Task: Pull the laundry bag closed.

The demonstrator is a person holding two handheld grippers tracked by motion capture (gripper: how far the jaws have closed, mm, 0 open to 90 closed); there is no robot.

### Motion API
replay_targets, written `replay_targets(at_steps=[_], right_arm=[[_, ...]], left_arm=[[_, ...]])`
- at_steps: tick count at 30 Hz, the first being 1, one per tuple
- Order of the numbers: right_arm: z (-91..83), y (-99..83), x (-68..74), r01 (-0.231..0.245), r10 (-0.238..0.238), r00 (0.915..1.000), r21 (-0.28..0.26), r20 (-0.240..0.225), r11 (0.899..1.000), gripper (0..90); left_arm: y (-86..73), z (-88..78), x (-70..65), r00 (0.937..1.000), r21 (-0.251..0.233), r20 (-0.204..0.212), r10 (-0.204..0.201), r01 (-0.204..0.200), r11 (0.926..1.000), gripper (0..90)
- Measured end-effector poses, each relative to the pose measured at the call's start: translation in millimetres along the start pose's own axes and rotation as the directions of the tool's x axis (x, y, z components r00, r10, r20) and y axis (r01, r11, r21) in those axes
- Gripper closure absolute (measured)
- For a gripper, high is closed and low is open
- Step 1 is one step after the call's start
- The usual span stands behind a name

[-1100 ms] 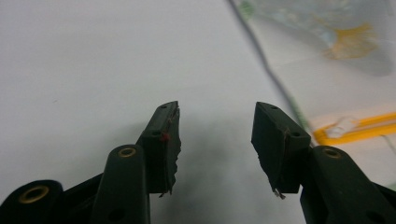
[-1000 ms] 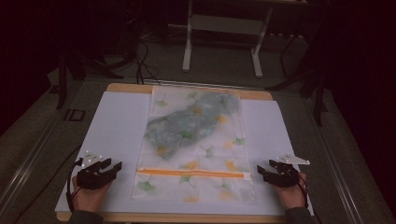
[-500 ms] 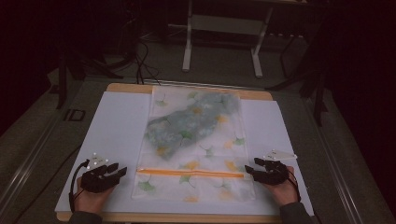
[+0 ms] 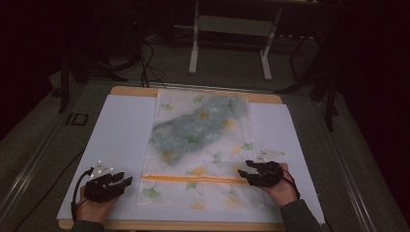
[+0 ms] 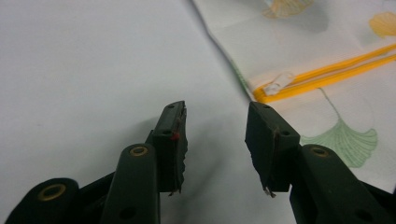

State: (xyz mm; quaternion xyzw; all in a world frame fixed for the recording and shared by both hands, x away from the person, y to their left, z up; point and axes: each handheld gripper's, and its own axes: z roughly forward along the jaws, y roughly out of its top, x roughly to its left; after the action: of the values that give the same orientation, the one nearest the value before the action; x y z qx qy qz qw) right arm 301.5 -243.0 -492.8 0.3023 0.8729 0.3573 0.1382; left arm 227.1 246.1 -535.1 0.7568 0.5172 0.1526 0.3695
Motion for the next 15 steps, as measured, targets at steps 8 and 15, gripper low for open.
replay_targets(at_steps=[8, 15], right_arm=[[15.4, 28.6, 21.0, 0.077, -0.077, 0.9944, -0.009, -0.073, 0.997, 50.4], [36.5, 60.2, 45.6, 0.172, -0.172, 0.9720, -0.015, -0.160, 0.985, 57.0]], left_arm=[[-3.1, -2.6, -4.6, 0.9999, 0.017, 0.011, -0.003, 0.003, 0.9999, 57.9], [-6.5, -4.7, -9.0, 0.9996, 0.030, 0.027, 0.006, -0.006, 0.9995, 57.8]])
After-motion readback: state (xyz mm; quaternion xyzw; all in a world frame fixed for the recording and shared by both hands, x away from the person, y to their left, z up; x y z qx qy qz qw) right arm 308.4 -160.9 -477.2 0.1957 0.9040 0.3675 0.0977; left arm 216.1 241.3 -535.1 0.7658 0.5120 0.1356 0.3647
